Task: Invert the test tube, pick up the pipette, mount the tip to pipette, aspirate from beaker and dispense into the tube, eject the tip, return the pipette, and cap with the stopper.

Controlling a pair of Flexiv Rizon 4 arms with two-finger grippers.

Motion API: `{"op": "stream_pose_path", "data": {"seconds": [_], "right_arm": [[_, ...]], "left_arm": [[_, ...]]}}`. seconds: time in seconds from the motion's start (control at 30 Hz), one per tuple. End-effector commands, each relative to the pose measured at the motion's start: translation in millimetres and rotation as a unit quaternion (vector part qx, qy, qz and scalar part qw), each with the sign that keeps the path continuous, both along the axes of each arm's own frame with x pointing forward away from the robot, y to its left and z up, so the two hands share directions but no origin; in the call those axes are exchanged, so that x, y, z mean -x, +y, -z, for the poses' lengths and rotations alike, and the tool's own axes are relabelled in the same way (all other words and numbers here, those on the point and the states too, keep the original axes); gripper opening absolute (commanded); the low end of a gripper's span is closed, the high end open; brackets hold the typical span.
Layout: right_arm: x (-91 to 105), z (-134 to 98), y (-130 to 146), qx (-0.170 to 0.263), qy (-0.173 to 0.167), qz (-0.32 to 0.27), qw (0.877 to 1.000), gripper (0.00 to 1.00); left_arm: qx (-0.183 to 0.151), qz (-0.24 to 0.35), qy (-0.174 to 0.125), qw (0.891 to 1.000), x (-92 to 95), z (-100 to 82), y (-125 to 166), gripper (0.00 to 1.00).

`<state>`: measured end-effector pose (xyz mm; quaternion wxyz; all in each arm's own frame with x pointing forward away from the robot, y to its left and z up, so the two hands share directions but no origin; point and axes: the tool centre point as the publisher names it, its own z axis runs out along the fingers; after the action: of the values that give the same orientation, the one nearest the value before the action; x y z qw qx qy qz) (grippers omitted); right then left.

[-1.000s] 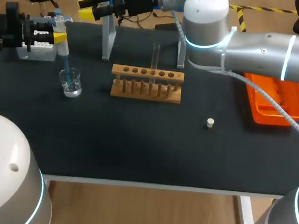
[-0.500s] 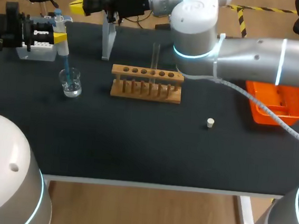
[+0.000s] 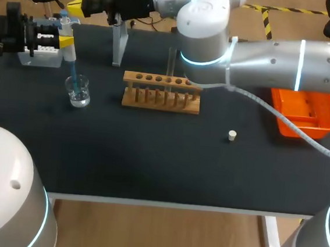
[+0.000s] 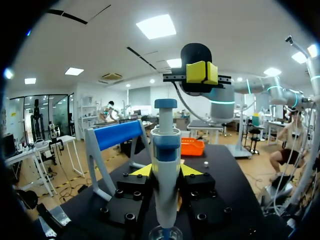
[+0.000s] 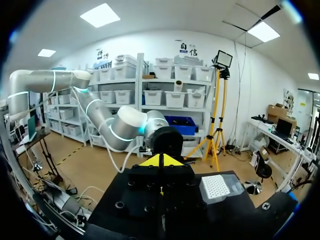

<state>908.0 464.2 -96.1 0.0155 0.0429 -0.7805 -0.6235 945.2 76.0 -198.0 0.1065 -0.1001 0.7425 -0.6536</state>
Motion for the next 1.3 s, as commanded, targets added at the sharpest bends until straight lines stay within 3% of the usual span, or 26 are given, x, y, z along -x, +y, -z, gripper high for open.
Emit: {"op": "stream_pose_path", "data": {"seconds": [0.03, 0.63, 1.3], "right_arm": [[-11.7, 0.6, 13.6, 0.007, 0.003, -0.004, 1.000, 0.00], [-29.8, 13.4, 27.0, 0.012, 0.021, 0.010, 1.000, 0.00], [-32.4, 18.7, 24.0, 0.013, 0.028, 0.011, 0.999, 0.00]], "left_arm": [[0.000, -0.002, -0.001, 1.000, 0.9, -0.1, -0.5, 0.00], [0.000, -0.002, -0.001, 1.000, 0.9, -0.1, -0.5, 0.00], [0.000, -0.002, -0.001, 1.000, 0.9, -0.1, -0.5, 0.00]]}}
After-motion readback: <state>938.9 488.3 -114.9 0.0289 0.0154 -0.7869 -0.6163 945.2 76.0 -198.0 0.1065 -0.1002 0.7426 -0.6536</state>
